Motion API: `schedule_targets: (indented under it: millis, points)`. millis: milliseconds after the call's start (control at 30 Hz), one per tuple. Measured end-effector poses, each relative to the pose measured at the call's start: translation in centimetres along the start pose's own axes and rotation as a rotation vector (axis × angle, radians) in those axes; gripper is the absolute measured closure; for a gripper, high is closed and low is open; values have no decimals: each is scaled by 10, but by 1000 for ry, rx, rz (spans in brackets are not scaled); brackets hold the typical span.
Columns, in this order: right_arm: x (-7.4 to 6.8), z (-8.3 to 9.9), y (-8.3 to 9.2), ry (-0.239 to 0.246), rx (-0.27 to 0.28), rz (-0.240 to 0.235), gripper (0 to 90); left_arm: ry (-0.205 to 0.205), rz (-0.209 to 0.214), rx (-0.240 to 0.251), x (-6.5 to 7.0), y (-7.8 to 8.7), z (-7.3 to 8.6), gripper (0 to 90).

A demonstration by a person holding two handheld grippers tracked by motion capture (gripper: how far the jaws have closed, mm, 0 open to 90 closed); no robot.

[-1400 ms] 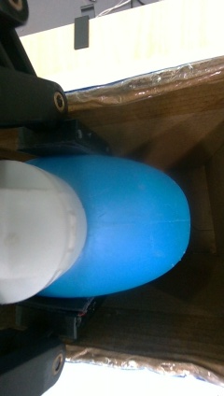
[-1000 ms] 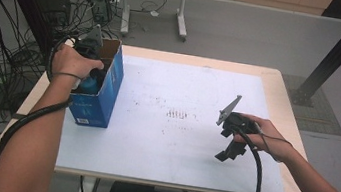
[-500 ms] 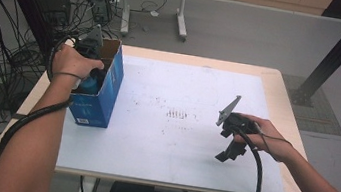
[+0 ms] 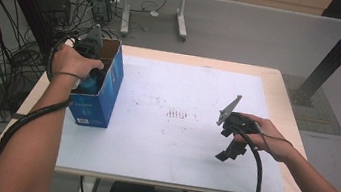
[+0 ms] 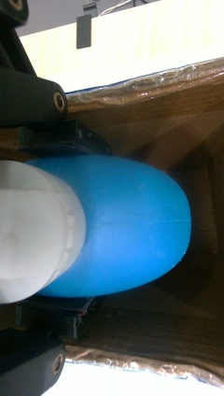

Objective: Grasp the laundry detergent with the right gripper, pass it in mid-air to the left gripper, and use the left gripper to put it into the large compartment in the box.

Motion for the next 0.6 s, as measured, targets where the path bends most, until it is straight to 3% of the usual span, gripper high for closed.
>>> schedule_targets:
  millis: [600]
  points:
    - [0,0,-1,-2,-5,-2,43,6,13,-14,0,0,0,372]
Point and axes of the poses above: each handheld gripper's, and its own axes: y roughly backward along the jaws, z roughly out of its underside, x roughly to its right, the point moved 6 cm from there along -y, roughly forward along the jaws, and after that the axes turned 5 degrees about -z, right-handed, at the moved point
